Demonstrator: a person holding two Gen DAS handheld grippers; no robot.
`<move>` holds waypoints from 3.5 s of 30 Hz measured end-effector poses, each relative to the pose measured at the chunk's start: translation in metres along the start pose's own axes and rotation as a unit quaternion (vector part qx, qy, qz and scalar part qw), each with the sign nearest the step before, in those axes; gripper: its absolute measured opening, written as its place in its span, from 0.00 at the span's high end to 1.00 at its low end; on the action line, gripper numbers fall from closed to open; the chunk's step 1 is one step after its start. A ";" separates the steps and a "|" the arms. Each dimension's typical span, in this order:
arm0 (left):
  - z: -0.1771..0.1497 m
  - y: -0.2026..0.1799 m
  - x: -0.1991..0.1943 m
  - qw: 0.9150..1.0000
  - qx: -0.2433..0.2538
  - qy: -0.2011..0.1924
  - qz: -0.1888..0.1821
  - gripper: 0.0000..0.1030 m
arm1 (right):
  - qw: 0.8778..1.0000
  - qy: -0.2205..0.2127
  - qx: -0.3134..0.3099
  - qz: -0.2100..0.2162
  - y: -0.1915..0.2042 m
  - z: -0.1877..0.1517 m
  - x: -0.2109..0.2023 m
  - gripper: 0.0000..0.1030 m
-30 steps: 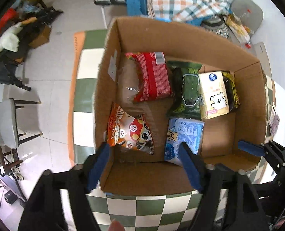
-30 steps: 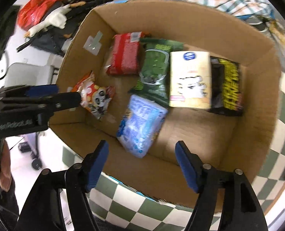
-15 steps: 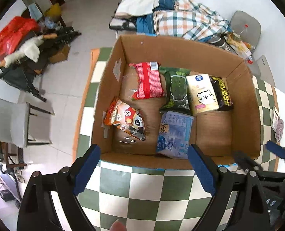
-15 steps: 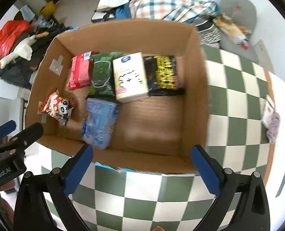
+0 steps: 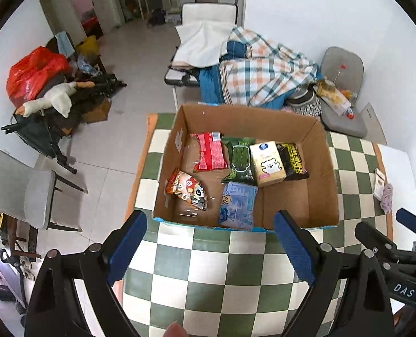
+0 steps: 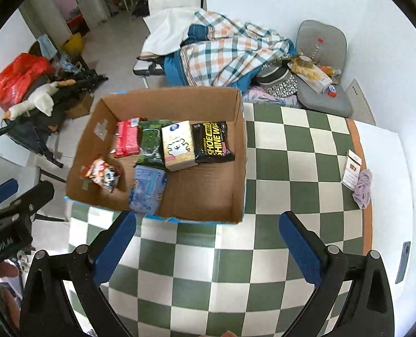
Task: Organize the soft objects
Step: 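Open both tools and lift them away from the box, then grasp the white cigarette box with the left tool while the right tool grasps the lilac sock, then carry the cigarette box and lilac sock over the cardboard box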
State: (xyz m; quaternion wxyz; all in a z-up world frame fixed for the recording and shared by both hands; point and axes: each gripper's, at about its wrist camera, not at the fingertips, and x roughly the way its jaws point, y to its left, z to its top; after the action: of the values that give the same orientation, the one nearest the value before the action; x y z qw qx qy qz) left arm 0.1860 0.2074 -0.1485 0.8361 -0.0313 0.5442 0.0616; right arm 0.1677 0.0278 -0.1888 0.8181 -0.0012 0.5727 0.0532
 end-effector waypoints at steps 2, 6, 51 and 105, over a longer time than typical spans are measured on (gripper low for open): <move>-0.004 -0.001 -0.012 1.000 -0.001 -0.003 -0.002 0.10 | 1.000 -0.007 0.002 0.004 -0.002 -0.005 -0.014 0.00; -0.012 -0.005 -0.028 1.000 -0.003 -0.009 0.004 0.10 | 0.999 -0.013 0.011 0.032 -0.009 -0.017 -0.037 0.00; 0.043 -0.474 0.219 0.962 0.191 0.190 -0.042 0.10 | 0.928 0.182 0.317 0.065 -0.503 -0.018 0.247 0.62; 0.041 -0.299 0.080 0.969 0.140 0.133 -0.154 0.49 | 0.975 0.101 0.167 0.103 -0.304 -0.002 0.090 0.70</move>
State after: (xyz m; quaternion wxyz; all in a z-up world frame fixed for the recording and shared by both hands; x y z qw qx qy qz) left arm 0.2962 -0.0778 -0.2093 0.7519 -0.0053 0.6421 -0.1492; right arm 0.2231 -0.2667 -0.2921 0.7348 0.1890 0.6502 0.0403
